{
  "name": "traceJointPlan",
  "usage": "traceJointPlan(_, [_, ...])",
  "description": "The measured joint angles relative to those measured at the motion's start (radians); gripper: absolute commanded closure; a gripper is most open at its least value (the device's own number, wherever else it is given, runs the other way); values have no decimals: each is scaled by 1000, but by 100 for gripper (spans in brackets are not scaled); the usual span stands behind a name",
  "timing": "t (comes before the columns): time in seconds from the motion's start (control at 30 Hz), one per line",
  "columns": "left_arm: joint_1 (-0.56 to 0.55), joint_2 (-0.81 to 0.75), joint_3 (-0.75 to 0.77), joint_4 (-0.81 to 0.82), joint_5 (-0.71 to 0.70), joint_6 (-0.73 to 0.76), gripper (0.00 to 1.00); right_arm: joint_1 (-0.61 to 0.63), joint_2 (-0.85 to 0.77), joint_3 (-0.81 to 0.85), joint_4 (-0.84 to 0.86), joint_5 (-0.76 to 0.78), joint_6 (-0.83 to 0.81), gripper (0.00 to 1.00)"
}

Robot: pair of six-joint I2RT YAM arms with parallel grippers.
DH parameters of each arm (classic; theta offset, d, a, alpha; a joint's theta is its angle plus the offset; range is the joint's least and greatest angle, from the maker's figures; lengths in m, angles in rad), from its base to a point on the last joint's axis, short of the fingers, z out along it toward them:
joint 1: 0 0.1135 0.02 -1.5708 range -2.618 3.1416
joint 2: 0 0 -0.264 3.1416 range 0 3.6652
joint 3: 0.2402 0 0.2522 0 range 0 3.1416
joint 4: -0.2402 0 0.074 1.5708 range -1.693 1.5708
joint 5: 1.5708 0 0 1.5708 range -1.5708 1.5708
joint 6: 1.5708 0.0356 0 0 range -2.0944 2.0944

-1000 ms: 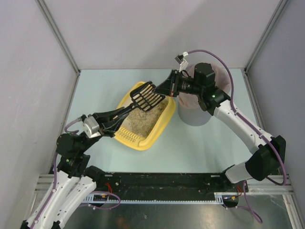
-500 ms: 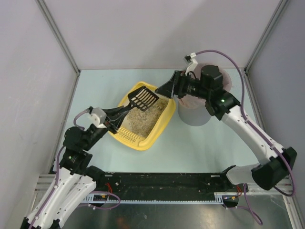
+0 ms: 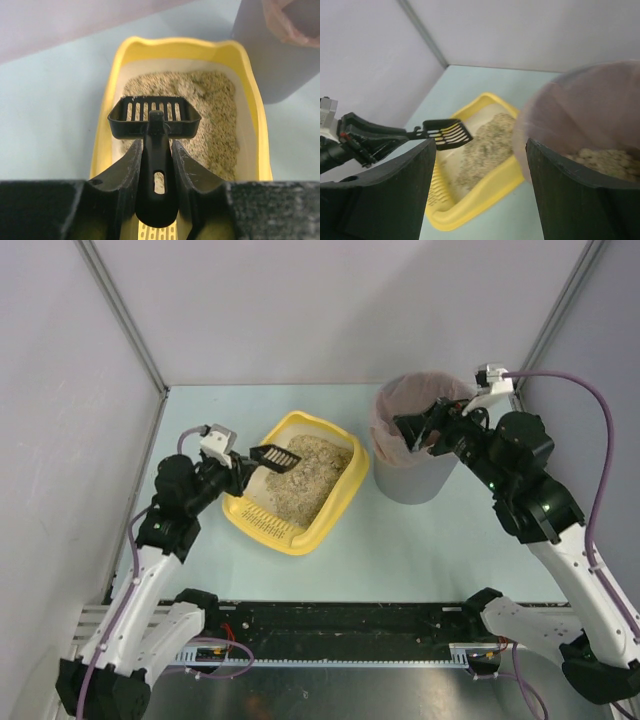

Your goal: Clean the litter box

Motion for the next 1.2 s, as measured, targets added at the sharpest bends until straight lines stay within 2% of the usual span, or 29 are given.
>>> traceJointPlan(0.13, [5,84,13,-73,51,15,100,-5,-45,-23,-44,111,-43,23])
traceJointPlan(0.3, [5,130,31,-145,80,31,100,-10,-55,-45,-72,177,-66,23])
traceJointPlan(0.73, [19,250,82,-242,89,45,100,-13,-50,-76,-84,204,-74,23])
traceJointPlan(1.2, [26,338,98,-214,125,49,100,-15,-68,-122,-64,212,-82,23])
